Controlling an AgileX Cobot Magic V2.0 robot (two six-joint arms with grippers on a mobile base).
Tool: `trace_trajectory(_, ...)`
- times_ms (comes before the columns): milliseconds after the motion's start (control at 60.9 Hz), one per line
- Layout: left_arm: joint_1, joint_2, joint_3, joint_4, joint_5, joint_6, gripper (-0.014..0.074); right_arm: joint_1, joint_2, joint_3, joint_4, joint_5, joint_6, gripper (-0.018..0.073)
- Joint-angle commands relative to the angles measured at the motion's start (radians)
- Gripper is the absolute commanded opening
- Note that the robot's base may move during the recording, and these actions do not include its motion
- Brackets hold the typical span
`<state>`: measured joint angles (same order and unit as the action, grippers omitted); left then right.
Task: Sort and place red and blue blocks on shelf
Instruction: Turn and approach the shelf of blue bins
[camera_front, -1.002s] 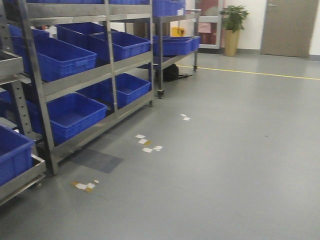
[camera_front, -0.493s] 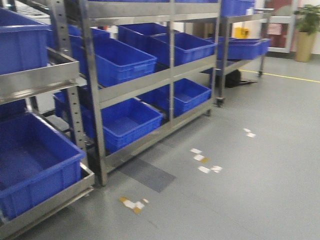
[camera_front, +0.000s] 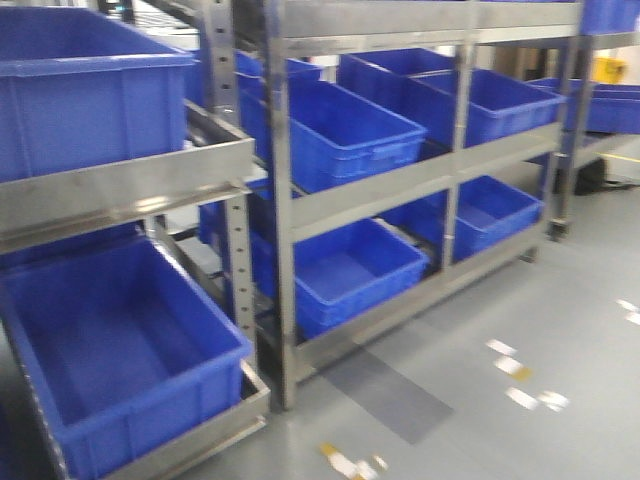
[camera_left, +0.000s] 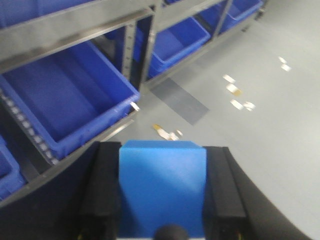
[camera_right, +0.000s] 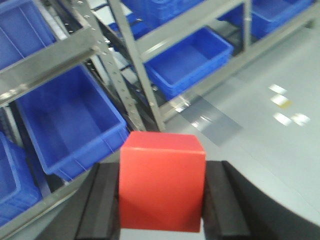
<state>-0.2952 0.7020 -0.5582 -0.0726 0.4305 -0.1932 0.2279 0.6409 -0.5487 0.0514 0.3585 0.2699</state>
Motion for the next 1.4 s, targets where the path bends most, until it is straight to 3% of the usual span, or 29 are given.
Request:
trace_trajectory(0,0.003,-0.002,-0.03,-0.004,-0.082,-0.003,0.0125,-0.005,-0.002,-0.028,-0.002,-0.089,-0.002,0.0063)
trace_trajectory(1380,0.003,-0.002,-0.03,-0.004,-0.082,-0.003,0.0125,-0.005,-0.002,-0.028,-0.002,-0.089,-0.002,0.0063)
